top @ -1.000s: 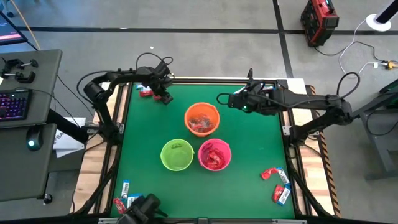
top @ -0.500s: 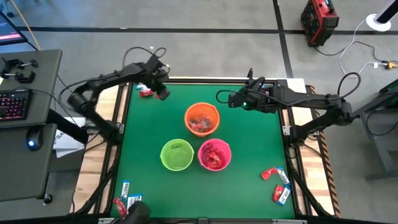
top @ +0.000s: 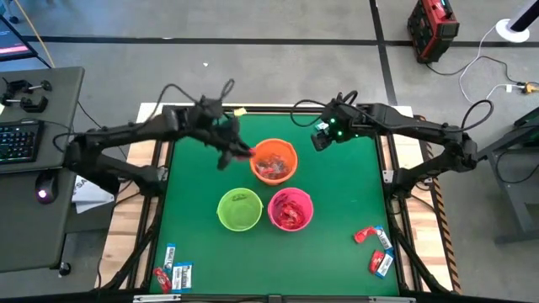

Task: Sort candy by brand, put in halloween buckets
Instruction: Put the red chocolate bar into the pink bucket

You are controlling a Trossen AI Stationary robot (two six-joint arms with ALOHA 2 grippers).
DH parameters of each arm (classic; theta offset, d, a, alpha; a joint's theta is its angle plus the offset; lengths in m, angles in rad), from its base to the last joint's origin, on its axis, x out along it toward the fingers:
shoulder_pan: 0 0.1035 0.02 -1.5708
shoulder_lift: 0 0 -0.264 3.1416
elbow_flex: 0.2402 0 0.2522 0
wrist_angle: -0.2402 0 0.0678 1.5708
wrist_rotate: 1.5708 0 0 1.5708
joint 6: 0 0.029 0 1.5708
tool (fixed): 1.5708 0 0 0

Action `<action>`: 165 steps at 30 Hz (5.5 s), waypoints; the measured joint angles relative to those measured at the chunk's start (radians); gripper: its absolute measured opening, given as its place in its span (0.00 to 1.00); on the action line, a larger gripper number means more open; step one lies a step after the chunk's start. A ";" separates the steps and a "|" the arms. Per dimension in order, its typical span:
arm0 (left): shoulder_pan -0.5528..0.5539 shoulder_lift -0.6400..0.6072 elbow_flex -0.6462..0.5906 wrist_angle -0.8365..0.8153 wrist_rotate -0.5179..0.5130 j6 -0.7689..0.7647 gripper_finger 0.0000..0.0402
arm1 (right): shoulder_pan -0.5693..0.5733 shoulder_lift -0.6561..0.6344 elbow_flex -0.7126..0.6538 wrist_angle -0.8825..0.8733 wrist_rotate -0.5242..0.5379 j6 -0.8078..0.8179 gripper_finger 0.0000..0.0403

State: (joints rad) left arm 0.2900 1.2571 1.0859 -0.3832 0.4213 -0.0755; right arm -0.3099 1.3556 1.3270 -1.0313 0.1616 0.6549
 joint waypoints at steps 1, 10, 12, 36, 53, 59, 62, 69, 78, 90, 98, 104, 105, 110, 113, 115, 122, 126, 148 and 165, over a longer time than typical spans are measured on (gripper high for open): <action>-0.045 0.013 0.000 0.058 -0.014 -0.030 0.08 | 0.000 0.000 0.000 -0.008 -0.013 -0.031 0.61; -0.335 0.267 0.000 0.485 -0.122 -0.184 0.14 | 0.003 0.000 0.000 -0.043 -0.019 -0.223 0.61; -0.368 0.323 0.000 0.572 -0.141 -0.199 0.17 | 0.003 0.000 0.000 -0.043 -0.006 -0.227 0.61; 0.040 -0.013 0.111 -0.043 -0.259 -0.018 0.51 | -0.388 0.121 0.000 -0.170 0.205 0.087 0.61; 0.326 -0.286 0.052 -0.251 -0.172 0.067 0.51 | -0.644 0.474 0.000 -0.091 0.123 0.577 0.61; 0.373 -0.248 0.052 -0.265 -0.239 0.099 0.51 | -0.637 0.530 -0.001 -0.099 0.118 0.631 0.61; 0.412 -0.231 0.006 -0.211 -0.205 0.087 0.51 | -0.641 0.541 -0.001 -0.131 0.126 0.662 0.61; 0.465 -0.229 -0.249 0.013 -0.042 -0.046 0.51 | -0.671 0.541 -0.001 -0.128 0.139 0.697 0.61; 0.464 -0.228 -0.356 0.038 -0.039 -0.064 0.51 | -0.683 0.620 -0.001 -0.124 0.115 0.733 0.61; 0.464 -0.228 -0.370 0.047 -0.044 -0.100 0.51 | -0.681 0.645 -0.001 -0.193 0.136 0.637 0.24; 0.464 -0.228 -0.370 0.055 -0.047 -0.098 0.51 | -0.635 0.645 -0.001 -0.274 0.152 0.512 0.04; 0.464 -0.230 -0.370 0.054 -0.046 -0.089 0.51 | -0.538 0.575 -0.001 -0.286 0.207 0.399 0.01; 0.464 -0.230 -0.370 0.054 -0.046 -0.073 0.51 | -0.521 0.553 -0.001 -0.286 0.219 0.368 0.00; 0.464 -0.230 -0.370 0.058 -0.046 -0.011 0.51 | -0.407 0.390 -0.001 -0.289 0.222 0.294 0.00; 0.464 -0.230 -0.370 0.066 -0.046 0.016 0.51 | -0.307 0.270 -0.001 -0.249 0.155 0.251 0.00; 0.464 -0.226 -0.369 0.078 -0.046 0.040 0.51 | -0.225 0.192 -0.001 -0.213 0.096 0.243 0.00; 0.464 -0.221 -0.369 0.181 -0.046 0.046 0.51 | 0.184 0.020 0.000 0.044 -0.106 0.235 0.00; 0.464 -0.221 -0.369 0.261 -0.046 -0.036 0.51 | 0.404 0.017 0.000 0.179 -0.134 0.265 0.00; 0.109 -0.224 -0.288 0.404 -0.113 -0.620 0.51 | 0.555 0.197 0.000 0.097 -0.159 -0.055 0.58; -0.026 -0.224 -0.275 0.383 -0.165 -0.551 0.51 | 0.957 -0.016 -0.591 0.124 -0.435 0.618 0.58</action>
State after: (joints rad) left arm 0.2642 1.0332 0.8108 0.0002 0.2567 -0.6262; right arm 0.6466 1.3392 0.7360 -0.9071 -0.2739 1.2731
